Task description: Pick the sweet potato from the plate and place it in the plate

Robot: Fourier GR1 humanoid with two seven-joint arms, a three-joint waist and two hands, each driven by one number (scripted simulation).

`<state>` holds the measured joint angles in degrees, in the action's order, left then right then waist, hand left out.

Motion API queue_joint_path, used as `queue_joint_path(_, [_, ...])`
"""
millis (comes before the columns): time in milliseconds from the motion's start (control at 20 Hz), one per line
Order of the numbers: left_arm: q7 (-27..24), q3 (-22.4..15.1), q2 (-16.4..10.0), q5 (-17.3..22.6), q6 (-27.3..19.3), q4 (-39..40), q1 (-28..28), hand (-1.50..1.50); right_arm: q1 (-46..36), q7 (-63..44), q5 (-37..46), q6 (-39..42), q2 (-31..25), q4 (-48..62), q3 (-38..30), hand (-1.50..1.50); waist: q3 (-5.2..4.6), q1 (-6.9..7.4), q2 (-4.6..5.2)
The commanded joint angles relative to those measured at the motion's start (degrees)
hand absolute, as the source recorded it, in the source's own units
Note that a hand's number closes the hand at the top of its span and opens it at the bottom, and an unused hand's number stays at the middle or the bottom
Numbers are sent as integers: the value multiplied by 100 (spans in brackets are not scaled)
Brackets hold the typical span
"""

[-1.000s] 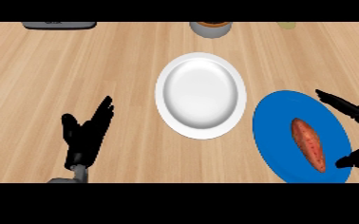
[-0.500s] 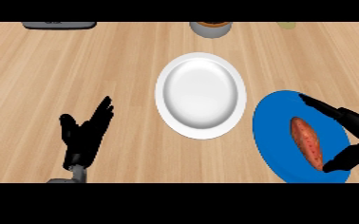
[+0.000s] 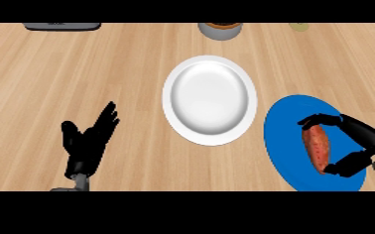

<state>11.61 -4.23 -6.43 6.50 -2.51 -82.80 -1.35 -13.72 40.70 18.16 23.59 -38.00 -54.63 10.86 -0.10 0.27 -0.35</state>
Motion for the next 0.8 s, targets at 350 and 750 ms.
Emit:
queue_joint_path(350, [334, -40, 80, -152, -75, -169, 59, 0, -180, -1214, 479, -1256, 1299, -207, -117, 150, -2, -59, -2])
queue_joint_path(750, [238, -29, -9, -114, 75, -26, -24, 0, -818, -3164, 1073, -2901, 2337, -231, -230, 150, -108, 188, -150])
